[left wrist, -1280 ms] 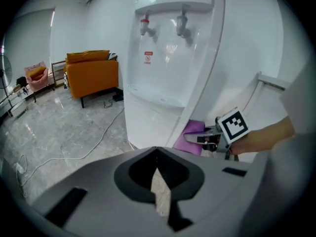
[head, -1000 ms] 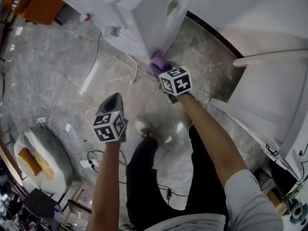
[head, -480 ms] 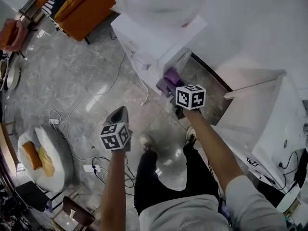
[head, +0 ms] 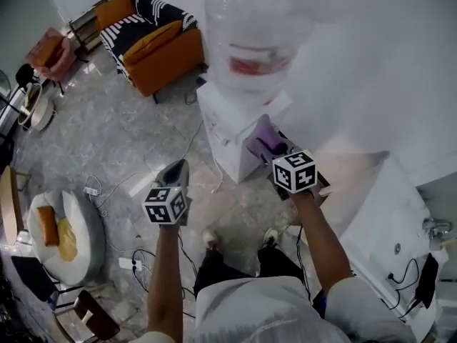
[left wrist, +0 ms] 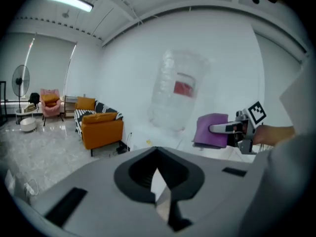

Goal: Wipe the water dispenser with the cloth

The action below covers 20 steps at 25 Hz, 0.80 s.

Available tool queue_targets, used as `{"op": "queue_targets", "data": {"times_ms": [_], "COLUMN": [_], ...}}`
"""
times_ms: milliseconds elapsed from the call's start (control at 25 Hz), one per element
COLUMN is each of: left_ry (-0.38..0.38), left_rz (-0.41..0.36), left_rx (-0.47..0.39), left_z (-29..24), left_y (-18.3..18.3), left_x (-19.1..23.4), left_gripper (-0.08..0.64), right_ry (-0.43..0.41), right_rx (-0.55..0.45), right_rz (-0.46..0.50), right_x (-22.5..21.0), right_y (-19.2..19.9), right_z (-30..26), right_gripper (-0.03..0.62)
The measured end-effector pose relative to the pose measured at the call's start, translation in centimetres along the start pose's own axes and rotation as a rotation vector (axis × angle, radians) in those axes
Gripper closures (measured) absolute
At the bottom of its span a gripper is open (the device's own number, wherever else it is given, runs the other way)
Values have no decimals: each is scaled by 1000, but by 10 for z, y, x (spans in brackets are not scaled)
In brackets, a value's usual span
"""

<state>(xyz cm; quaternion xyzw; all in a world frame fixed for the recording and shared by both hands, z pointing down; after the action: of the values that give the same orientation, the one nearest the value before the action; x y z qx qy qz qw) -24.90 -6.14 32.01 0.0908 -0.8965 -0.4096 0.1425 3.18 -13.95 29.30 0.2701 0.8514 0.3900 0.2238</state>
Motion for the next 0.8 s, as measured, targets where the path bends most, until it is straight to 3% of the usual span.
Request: {"op": "queue_targets", "data": {"times_ms": [360, 800], "left_ry": [-75, -83], "left_rz": [-282, -438], "left_rx": [-237, -401], "left_z": [92, 168], "left_y": [-117, -182], "left_x": [-63, -100], "left_gripper": [548, 548], "right_ry": [134, 278], "right_rx": [-92, -261], "right_rz": [270, 359], "right_x": [39, 55], "right_y": [-81, -137], "right_z": [127, 227], "right_gripper": [523, 525]}}
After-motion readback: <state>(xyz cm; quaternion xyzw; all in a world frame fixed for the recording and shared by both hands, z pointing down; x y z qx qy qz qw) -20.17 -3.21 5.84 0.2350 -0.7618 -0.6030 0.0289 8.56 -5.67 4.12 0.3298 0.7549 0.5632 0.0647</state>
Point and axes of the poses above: the fingertips, and each gripper's own axes: z backward along the fingers, x to its left, y out of its underside, the point moved 7 cm from there along z, backward along the fingers, and after that the axes turned 15 degrees about x, right-handed, at the moved point
